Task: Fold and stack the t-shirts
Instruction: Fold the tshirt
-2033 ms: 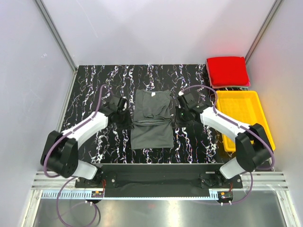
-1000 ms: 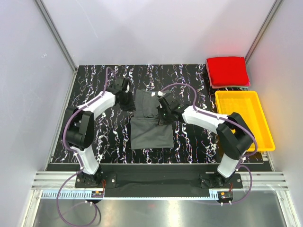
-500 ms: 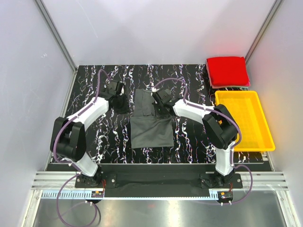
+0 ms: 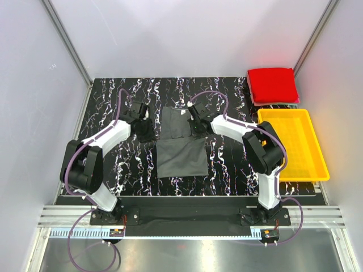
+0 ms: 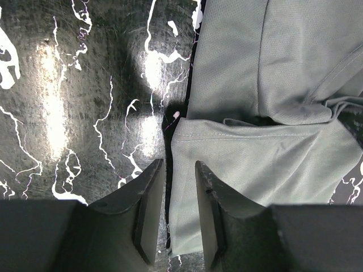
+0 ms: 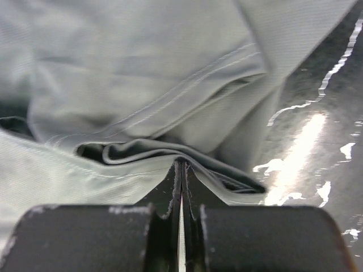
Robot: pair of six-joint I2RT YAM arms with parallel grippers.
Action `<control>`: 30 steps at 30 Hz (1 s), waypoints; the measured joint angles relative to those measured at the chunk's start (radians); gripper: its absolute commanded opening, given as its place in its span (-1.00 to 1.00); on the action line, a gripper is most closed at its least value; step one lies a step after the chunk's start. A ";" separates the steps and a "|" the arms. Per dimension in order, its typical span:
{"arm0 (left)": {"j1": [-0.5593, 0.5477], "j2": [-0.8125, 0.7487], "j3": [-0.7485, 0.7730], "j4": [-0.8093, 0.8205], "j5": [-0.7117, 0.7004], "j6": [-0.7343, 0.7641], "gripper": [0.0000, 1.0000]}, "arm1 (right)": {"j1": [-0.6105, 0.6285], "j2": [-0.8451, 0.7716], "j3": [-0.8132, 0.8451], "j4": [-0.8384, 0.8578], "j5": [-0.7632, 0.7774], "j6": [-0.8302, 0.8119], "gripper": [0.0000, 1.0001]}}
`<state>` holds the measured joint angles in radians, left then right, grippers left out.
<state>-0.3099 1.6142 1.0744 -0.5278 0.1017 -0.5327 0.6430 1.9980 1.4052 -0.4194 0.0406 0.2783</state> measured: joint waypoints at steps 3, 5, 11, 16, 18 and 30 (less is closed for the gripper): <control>0.000 0.000 0.000 0.005 0.003 0.001 -0.27 | -0.013 0.002 0.009 -0.008 -0.006 -0.012 -0.77; 0.000 0.000 0.000 0.006 0.008 0.002 -0.20 | -0.014 0.002 0.029 -0.024 -0.009 -0.018 -0.61; 0.000 -0.008 -0.001 0.006 0.031 0.012 0.00 | -0.045 -0.078 0.028 -0.055 -0.101 -0.017 -0.03; 0.010 -0.017 -0.030 0.037 0.082 0.018 0.00 | -0.153 -0.214 -0.089 -0.049 -0.236 -0.019 0.22; 0.029 -0.016 -0.064 0.072 0.132 0.017 -0.03 | -0.201 -0.230 -0.132 -0.041 -0.295 -0.025 0.23; 0.060 0.091 -0.132 0.240 0.292 0.026 -0.26 | -0.309 -0.096 -0.209 0.033 -0.580 -0.085 0.13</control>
<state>-0.2497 1.7054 0.9428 -0.2874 0.3935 -0.5068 0.3340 1.9022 1.1961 -0.3866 -0.5396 0.1928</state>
